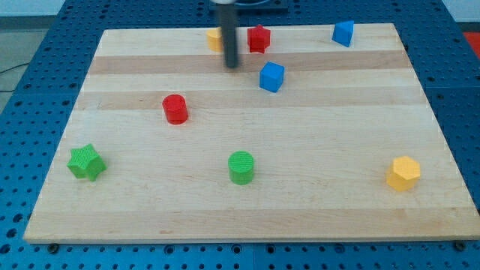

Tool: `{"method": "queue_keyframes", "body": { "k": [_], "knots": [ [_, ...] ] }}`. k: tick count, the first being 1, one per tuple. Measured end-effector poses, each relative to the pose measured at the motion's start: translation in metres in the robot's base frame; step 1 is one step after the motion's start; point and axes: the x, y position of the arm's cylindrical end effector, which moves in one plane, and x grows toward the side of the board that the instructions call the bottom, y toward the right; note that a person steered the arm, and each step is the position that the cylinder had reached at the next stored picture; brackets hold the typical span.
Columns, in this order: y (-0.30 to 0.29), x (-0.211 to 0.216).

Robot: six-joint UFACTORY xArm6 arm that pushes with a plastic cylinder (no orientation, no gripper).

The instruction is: Move the blue triangle towards the right side of the red star

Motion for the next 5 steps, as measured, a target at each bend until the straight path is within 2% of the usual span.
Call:
{"method": "queue_keyframes", "body": {
  "k": [2,3,5],
  "knots": [
    [0.205,-0.017],
    [0.223,-0.051],
    [0.203,-0.076]
  ]
}}
